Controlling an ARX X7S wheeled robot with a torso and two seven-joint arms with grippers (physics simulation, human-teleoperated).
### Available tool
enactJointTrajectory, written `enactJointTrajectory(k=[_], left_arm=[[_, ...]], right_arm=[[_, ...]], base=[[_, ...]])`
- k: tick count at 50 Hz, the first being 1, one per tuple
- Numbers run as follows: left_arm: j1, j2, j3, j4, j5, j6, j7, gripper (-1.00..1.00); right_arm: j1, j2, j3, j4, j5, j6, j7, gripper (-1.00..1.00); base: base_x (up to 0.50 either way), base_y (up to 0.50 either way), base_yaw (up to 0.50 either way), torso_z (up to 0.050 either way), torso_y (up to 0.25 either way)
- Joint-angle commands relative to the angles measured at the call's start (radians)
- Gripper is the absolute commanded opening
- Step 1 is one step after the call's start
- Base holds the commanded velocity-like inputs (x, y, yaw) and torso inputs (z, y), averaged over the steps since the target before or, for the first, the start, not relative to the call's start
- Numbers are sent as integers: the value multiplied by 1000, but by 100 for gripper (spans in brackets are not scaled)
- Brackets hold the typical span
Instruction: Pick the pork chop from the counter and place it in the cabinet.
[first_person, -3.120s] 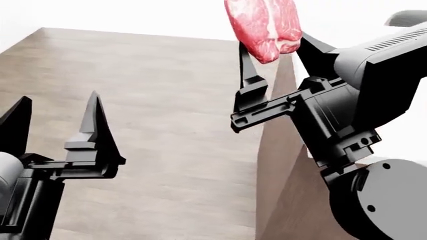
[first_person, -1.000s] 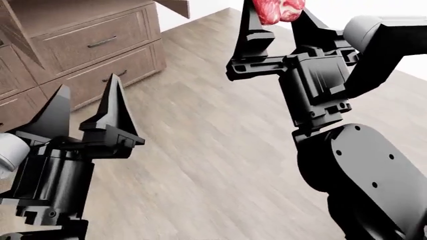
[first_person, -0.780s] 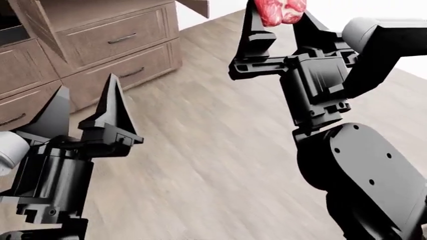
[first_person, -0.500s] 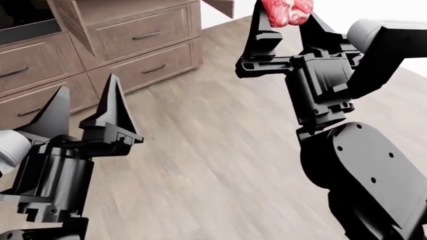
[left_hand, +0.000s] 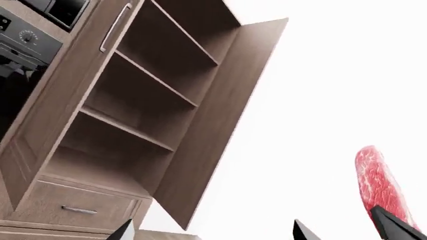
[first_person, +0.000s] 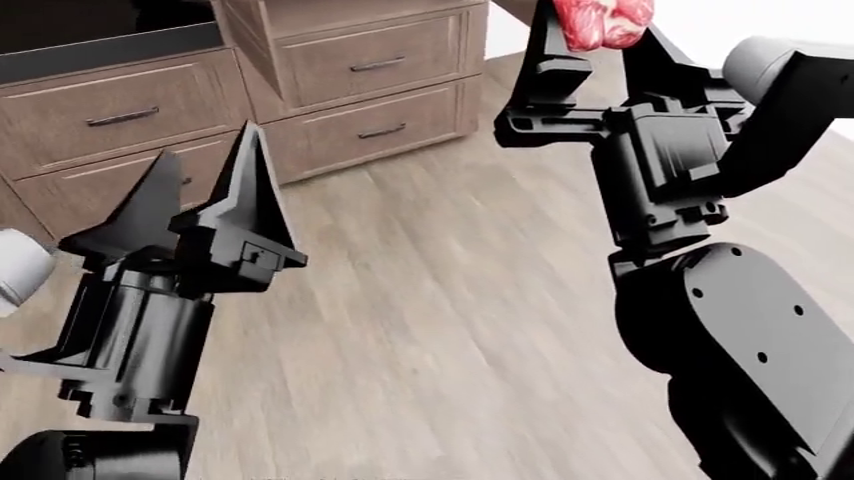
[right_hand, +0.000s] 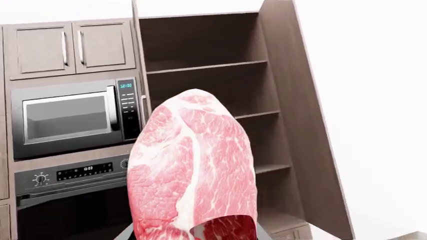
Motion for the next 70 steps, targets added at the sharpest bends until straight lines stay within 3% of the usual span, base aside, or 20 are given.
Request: enactJointTrajectory(k=[1,38,70], left_arm=[[-114,72,41,-79,-72,-4,44,100],[-113,51,42,-91,53,-18,-26,100],[-101,39,40,-85,55,-12,-35,100]], right_arm=[[3,9,14,-8,-17,0,-4,-100],[-7,20,27,37,-27,-36,-18,-100],[-37,21,54,85,-35,-80,-14,-100]], base=[[0,0,500,0,0],[0,0,500,0,0],[1,0,500,0,0]])
